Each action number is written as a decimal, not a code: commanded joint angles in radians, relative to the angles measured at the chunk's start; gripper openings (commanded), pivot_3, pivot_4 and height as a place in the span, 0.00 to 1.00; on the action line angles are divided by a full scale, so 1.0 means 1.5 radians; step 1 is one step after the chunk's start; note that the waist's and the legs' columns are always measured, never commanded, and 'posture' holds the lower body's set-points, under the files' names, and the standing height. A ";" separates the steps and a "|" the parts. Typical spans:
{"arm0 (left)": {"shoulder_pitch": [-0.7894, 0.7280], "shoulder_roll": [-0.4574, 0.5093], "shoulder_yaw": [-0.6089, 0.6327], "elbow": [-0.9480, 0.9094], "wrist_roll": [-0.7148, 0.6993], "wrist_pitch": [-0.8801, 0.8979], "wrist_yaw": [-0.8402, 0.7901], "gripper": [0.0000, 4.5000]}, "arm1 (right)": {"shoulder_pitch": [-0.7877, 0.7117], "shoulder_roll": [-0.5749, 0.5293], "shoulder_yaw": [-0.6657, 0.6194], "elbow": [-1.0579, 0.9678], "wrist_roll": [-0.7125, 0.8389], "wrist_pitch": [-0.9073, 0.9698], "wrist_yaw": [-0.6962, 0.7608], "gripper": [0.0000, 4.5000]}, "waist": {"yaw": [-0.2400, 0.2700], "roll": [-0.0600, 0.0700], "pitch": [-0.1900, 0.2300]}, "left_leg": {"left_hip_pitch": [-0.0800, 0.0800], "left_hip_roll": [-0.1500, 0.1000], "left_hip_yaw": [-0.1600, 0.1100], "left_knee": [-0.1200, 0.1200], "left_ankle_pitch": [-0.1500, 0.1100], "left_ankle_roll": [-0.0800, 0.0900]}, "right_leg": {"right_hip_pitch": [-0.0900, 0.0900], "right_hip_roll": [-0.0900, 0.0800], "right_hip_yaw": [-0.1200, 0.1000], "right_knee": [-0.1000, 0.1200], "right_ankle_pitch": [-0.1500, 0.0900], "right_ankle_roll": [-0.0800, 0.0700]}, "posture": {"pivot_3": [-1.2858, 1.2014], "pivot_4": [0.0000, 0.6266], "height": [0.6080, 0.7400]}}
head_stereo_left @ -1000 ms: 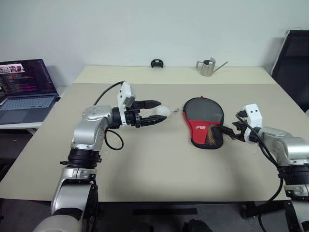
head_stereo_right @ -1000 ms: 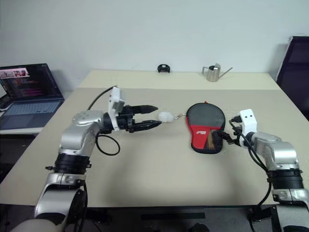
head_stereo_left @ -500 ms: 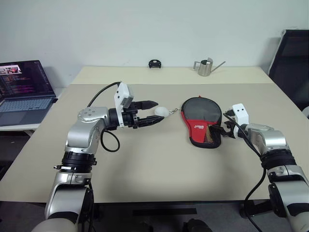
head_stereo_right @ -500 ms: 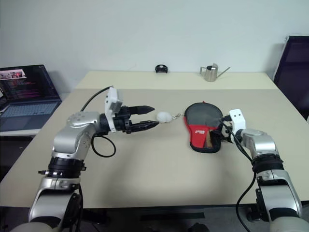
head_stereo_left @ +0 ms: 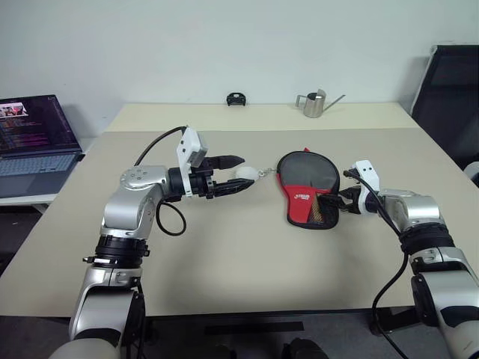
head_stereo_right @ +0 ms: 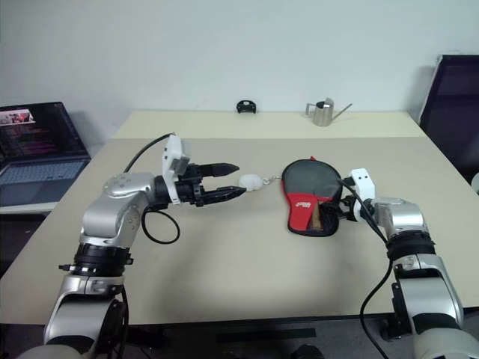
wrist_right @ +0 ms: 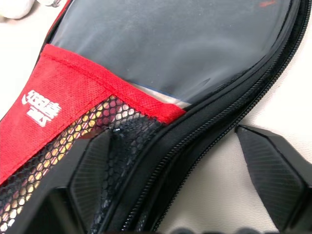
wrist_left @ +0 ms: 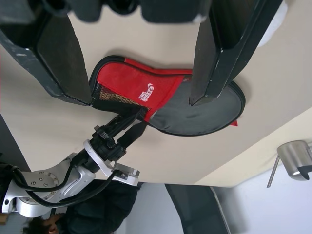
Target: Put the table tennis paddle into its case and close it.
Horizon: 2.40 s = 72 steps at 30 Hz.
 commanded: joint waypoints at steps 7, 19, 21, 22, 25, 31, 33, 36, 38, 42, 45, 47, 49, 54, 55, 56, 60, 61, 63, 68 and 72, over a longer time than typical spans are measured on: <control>-0.003 0.010 0.002 -0.028 -0.014 -0.009 0.003 0.76 | 0.002 0.026 -0.009 0.014 -0.006 0.018 0.002 0.24 | -0.002 0.000 0.000 | 0.000 0.000 0.000 0.000 0.000 0.000 | 0.000 0.000 0.000 0.001 0.000 0.000 | 0.52 0.24 1.00; 0.053 0.067 0.002 -0.040 -0.015 -0.002 -0.033 0.76 | 0.011 0.033 -0.067 -0.041 0.039 0.129 -0.025 0.00 | -0.001 0.000 0.000 | 0.001 0.000 0.000 0.000 0.000 0.000 | 0.000 0.000 0.000 0.001 0.000 0.000 | 0.52 0.24 1.00; 0.085 0.092 0.001 -0.058 -0.023 0.011 -0.054 0.76 | 0.025 0.040 -0.083 -0.105 0.069 0.191 -0.034 0.00 | -0.002 0.000 0.000 | 0.000 0.000 0.000 0.000 0.000 0.000 | 0.000 0.000 0.000 0.001 0.000 0.000 | 0.52 0.24 1.00; 0.102 0.104 -0.003 -0.069 -0.025 0.013 -0.067 0.76 | 0.034 0.044 -0.088 -0.141 0.082 0.220 -0.038 0.00 | -0.002 0.000 0.000 | 0.000 0.000 0.000 -0.001 0.000 0.000 | 0.000 0.000 0.000 0.001 0.000 0.000 | 0.52 0.24 1.00; 0.137 0.127 -0.005 -0.098 -0.038 0.030 -0.085 0.76 | 0.061 0.051 -0.095 -0.242 0.110 0.287 -0.048 0.00 | -0.001 0.000 0.000 | -0.001 0.000 -0.001 -0.001 0.000 0.000 | -0.001 0.000 0.000 -0.001 0.000 0.000 | 0.52 0.24 1.00; 0.200 0.153 -0.010 -0.167 -0.070 0.068 -0.099 0.76 | 0.117 0.059 -0.112 -0.408 0.160 0.401 -0.072 0.00 | 0.000 0.000 0.000 | -0.002 0.000 -0.001 -0.001 0.000 0.000 | -0.001 -0.001 0.000 -0.001 0.000 0.000 | 0.52 0.24 1.00; 0.214 0.161 -0.013 -0.187 -0.078 0.075 -0.105 0.76 | 0.140 0.061 -0.114 -0.458 0.178 0.434 -0.079 0.00 | 0.001 0.000 0.000 | -0.002 0.000 -0.001 -0.001 0.000 0.000 | -0.001 -0.001 0.000 -0.001 0.000 0.000 | 0.52 0.24 1.00; 0.233 0.174 -0.020 -0.209 -0.089 0.081 -0.120 0.76 | 0.176 0.070 -0.120 -0.529 0.205 0.483 -0.091 0.00 | 0.001 0.000 0.000 | -0.002 0.000 -0.001 -0.001 0.000 0.000 | -0.001 -0.001 -0.001 -0.001 0.000 0.000 | 0.52 0.24 1.00; 0.238 0.180 -0.023 -0.217 -0.095 0.083 -0.125 0.76 | 0.192 0.075 -0.126 -0.561 0.217 0.506 -0.099 0.00 | 0.001 0.000 0.000 | -0.002 0.000 -0.001 -0.001 0.000 0.000 | -0.001 -0.001 0.000 -0.001 0.000 0.000 | 0.52 0.24 1.00; 0.247 0.187 -0.029 -0.231 -0.101 0.087 -0.135 0.76 | 0.225 0.077 -0.134 -0.620 0.240 0.549 -0.106 0.00 | 0.003 0.000 0.000 | -0.002 0.000 -0.001 -0.001 0.000 0.000 | -0.001 -0.001 -0.001 -0.001 0.000 0.000 | 0.52 0.24 1.00; 0.253 0.188 -0.033 -0.237 -0.106 0.088 -0.137 0.76 | 0.248 0.074 -0.143 -0.656 0.254 0.575 -0.108 0.00 | 0.003 0.000 0.000 | -0.002 0.000 -0.001 -0.001 0.000 0.000 | -0.001 -0.001 -0.001 -0.001 0.000 0.000 | 0.52 0.24 1.00; 0.258 0.191 -0.038 -0.245 -0.112 0.092 -0.143 0.76 | 0.265 0.071 -0.150 -0.682 0.264 0.597 -0.108 0.00 | 0.004 0.000 0.000 | -0.002 0.000 -0.001 -0.002 0.000 0.000 | -0.001 -0.001 0.000 -0.001 0.000 0.000 | 0.52 0.24 1.00; 0.260 0.193 -0.042 -0.250 -0.117 0.094 -0.144 0.76 | 0.283 0.067 -0.154 -0.707 0.278 0.615 -0.107 0.00 | 0.005 0.000 0.000 | -0.002 0.000 -0.001 -0.002 0.000 0.000 | -0.001 -0.001 -0.001 -0.001 0.000 0.000 | 0.52 0.24 1.00; 0.260 0.194 -0.047 -0.255 -0.121 0.097 -0.141 0.76 | 0.321 0.057 -0.160 -0.742 0.316 0.619 -0.117 0.00 | 0.007 0.000 0.000 | -0.001 0.000 -0.001 -0.002 0.000 0.000 | -0.001 -0.001 -0.001 -0.002 0.000 0.000 | 0.52 0.24 1.00; 0.260 0.195 -0.047 -0.257 -0.122 0.098 -0.141 0.76 | 0.329 0.055 -0.162 -0.749 0.326 0.619 -0.121 0.00 | 0.007 0.000 0.000 | -0.001 0.000 -0.001 -0.002 0.000 0.000 | -0.001 -0.001 -0.001 -0.002 0.000 0.000 | 0.52 0.24 1.00; 0.260 0.195 -0.048 -0.258 -0.122 0.099 -0.142 0.76 | 0.337 0.054 -0.165 -0.754 0.337 0.619 -0.127 0.00 | 0.007 0.000 0.000 | -0.001 0.000 -0.001 -0.002 0.000 0.000 | -0.001 -0.001 -0.001 -0.002 0.000 0.000 | 0.52 0.24 1.00; 0.259 0.193 -0.050 -0.260 -0.123 0.103 -0.140 0.76 | 0.361 0.050 -0.175 -0.769 0.376 0.619 -0.152 0.00 | 0.007 0.000 0.000 | -0.001 0.000 -0.001 -0.002 0.000 0.000 | 0.000 -0.001 -0.001 -0.002 0.000 0.000 | 0.52 0.24 1.00; 0.259 0.193 -0.051 -0.262 -0.123 0.104 -0.140 0.76 | 0.364 0.049 -0.177 -0.771 0.384 0.619 -0.158 0.00 | 0.008 0.000 0.000 | -0.001 0.000 -0.001 -0.002 0.000 0.000 | 0.000 -0.001 -0.001 -0.002 0.000 0.000 | 0.52 0.24 1.00; 0.259 0.193 -0.052 -0.264 -0.124 0.106 -0.139 0.76 | 0.372 0.045 -0.181 -0.773 0.401 0.619 -0.171 0.00 | 0.008 0.000 0.000 | -0.001 0.000 -0.001 -0.001 0.000 0.000 | 0.000 -0.001 -0.001 -0.002 0.000 0.000 | 0.52 0.24 1.00; 0.256 0.192 -0.055 -0.263 -0.124 0.107 -0.137 0.76 | 0.382 0.036 -0.186 -0.770 0.429 0.619 -0.198 0.00 | 0.010 0.000 0.000 | -0.001 0.000 -0.001 -0.001 0.000 0.000 | 0.000 -0.001 -0.001 -0.002 0.000 0.000 | 0.52 0.24 1.00; 0.254 0.192 -0.056 -0.264 -0.123 0.107 -0.134 0.76 | 0.388 0.041 -0.186 -0.761 0.428 0.619 -0.226 0.00 | 0.010 0.000 0.000 | -0.001 0.000 -0.001 -0.002 0.000 0.000 | 0.000 -0.001 -0.001 -0.002 0.000 0.000 | 0.52 0.24 1.00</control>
